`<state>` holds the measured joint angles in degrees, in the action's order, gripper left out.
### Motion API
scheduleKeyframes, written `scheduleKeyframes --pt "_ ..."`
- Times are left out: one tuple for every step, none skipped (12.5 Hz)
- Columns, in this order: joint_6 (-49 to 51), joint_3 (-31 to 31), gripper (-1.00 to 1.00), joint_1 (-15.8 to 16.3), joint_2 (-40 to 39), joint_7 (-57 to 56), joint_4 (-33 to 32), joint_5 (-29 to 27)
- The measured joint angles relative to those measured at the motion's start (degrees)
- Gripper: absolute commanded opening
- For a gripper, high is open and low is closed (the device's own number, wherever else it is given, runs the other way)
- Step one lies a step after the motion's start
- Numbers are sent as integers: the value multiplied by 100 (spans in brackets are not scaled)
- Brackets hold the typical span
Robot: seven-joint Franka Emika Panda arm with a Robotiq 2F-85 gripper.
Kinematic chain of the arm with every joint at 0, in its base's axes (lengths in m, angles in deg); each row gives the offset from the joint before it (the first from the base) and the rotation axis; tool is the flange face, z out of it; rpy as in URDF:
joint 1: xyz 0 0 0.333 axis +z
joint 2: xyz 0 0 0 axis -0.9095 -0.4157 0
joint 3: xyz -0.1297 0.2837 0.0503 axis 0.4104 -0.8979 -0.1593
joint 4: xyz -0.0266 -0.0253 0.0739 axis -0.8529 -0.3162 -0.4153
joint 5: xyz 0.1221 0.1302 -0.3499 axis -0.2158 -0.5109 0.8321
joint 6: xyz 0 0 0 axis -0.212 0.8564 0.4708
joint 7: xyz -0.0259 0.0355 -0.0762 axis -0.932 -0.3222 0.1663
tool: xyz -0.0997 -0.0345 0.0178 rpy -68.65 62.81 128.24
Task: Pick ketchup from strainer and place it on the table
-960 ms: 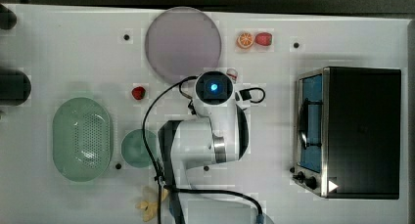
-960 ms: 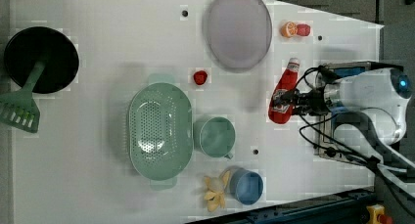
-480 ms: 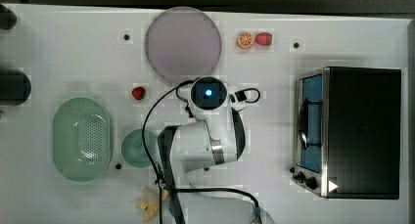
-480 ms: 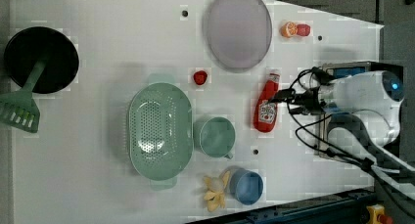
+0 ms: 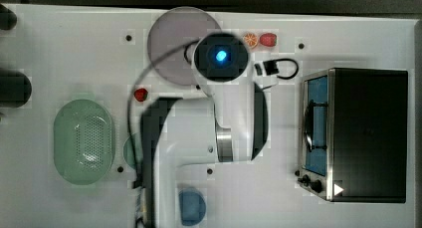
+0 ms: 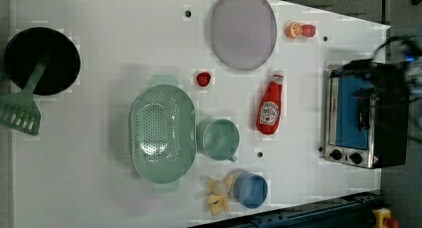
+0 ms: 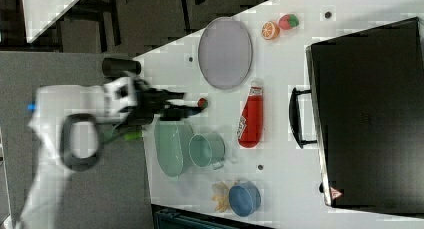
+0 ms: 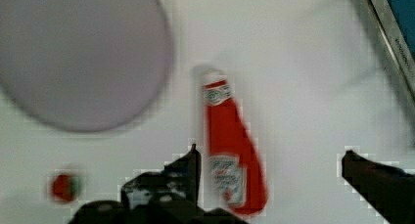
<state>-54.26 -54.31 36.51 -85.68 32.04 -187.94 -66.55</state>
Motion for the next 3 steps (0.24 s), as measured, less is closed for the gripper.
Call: scheduleKeyframes --pt "453 -31 100 -8 119 31 397 -283" --pt "709 -25 100 25 223 62 699 -425" --pt "786 -17 100 63 322 76 918 -430"
